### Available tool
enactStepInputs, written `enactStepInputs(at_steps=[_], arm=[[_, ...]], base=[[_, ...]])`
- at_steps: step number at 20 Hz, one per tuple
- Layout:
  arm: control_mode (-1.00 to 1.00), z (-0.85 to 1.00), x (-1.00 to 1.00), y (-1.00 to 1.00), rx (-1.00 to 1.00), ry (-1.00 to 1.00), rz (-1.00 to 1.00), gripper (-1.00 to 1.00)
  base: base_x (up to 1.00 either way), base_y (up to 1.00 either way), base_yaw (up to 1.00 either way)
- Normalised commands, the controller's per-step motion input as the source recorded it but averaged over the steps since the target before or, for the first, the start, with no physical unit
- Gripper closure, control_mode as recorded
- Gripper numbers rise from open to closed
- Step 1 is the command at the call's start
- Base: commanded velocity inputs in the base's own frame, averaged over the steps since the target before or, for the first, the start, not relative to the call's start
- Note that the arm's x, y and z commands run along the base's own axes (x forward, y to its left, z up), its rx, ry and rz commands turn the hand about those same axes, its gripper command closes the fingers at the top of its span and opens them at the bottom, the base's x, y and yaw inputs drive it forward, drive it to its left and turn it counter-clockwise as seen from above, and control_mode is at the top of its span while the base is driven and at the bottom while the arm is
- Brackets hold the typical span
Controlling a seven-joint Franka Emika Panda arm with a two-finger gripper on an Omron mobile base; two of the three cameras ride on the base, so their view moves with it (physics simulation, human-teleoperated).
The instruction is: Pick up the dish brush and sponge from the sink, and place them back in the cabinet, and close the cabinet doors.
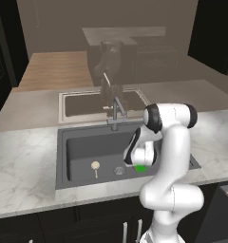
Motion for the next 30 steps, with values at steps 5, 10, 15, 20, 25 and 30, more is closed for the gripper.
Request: enactStepInputs(at_steps=[5,10,15,20,25,30], arm=[[-1.00,0.26,0.00,0.00,0.00,0.02,0.00,1.00],[-1.00,0.25,0.00,0.00,0.00,0.02,0.00,1.00],[-1.00,0.32,0.00,0.00,0.00,0.00,0.00,1.00],[-1.00,0.35,0.00,0.00,0.00,0.00,0.00,1.00],[-1.00,0.37,0.00,0.00,0.00,0.00,0.00,1.00],[-1.00,0.15,-0.11,-0.02,-0.01,0.00,0.00,1.00]], base=[[0.00,0.00,0.00],[0.00,0.00,0.00],[0.00,0.00,0.00],[0.00,0.00,0.00],[0.00,0.00,0.00],[0.00,0.00,0.00]])
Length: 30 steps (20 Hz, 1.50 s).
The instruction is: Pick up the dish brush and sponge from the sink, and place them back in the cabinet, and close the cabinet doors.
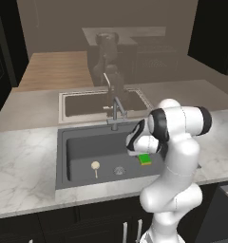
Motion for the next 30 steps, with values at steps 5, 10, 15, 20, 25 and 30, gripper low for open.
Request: enactStepInputs(at_steps=[5,10,15,20,25,30], arm=[[-1.00,0.18,-0.15,-0.12,0.00,0.00,0.00,1.00],[-1.00,0.17,-0.27,-0.19,0.00,0.00,0.00,1.00],[-1.00,0.30,-0.08,-0.02,0.00,0.00,0.00,1.00],[-1.00,0.36,0.00,0.00,0.00,0.00,0.00,1.00],[-1.00,0.36,-0.02,0.00,0.00,0.00,0.00,1.00],[-1.00,0.35,-0.16,0.00,0.00,0.00,0.00,1.00]], base=[[0.00,0.00,0.00],[0.00,0.00,0.00],[0.00,0.00,0.00],[0.00,0.00,0.00],[0.00,0.00,0.00],[0.00,0.00,0.00]])
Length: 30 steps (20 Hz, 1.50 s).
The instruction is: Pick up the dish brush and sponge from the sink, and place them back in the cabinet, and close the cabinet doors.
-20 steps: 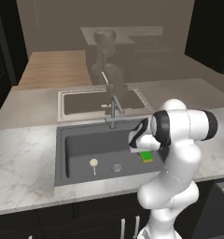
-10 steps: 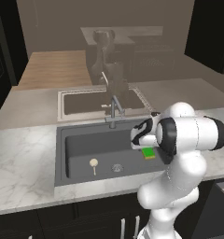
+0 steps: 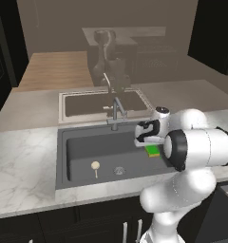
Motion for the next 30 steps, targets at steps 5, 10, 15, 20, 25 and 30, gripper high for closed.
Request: enactStepInputs(at_steps=[5,10,15,20,25,30], arm=[[-1.00,0.42,-0.20,0.00,0.00,0.00,0.00,1.00],[-1.00,0.42,-0.20,0.00,0.00,0.00,0.00,1.00],[-1.00,0.46,-0.18,0.00,0.00,0.00,0.00,1.00],[-1.00,0.40,-0.25,0.00,0.00,0.00,0.00,1.00],[-1.00,0.30,-0.20,0.00,0.00,0.00,0.00,1.00],[-1.00,0.27,-0.23,0.00,0.00,0.00,0.00,1.00]], base=[[0.00,0.00,0.00],[0.00,0.00,0.00],[0.00,0.00,0.00],[0.00,0.00,0.00],[0.00,0.00,0.00],[0.00,0.00,0.00]])
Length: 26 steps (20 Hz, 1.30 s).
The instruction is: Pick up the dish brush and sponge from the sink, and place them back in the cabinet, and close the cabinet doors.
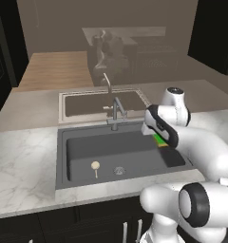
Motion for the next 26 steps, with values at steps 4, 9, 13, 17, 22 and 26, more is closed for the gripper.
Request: enactStepInputs(at_steps=[4,9,13,17,22,26], arm=[[-1.00,0.26,-0.15,0.00,0.00,0.00,0.00,1.00],[-1.00,0.39,-0.22,0.00,0.00,0.00,0.00,1.00],[-1.00,0.41,-0.16,0.00,0.00,0.00,0.00,1.00],[-1.00,0.29,-0.30,0.00,0.00,0.00,0.00,1.00],[-1.00,0.24,-0.29,0.00,0.00,0.00,0.00,1.00],[-1.00,0.18,-0.32,0.00,0.00,0.00,0.00,1.00]], base=[[0.00,0.00,0.00],[0.00,0.00,0.00],[0.00,0.00,0.00],[0.00,0.00,0.00],[0.00,0.00,0.00],[0.00,0.00,0.00]])
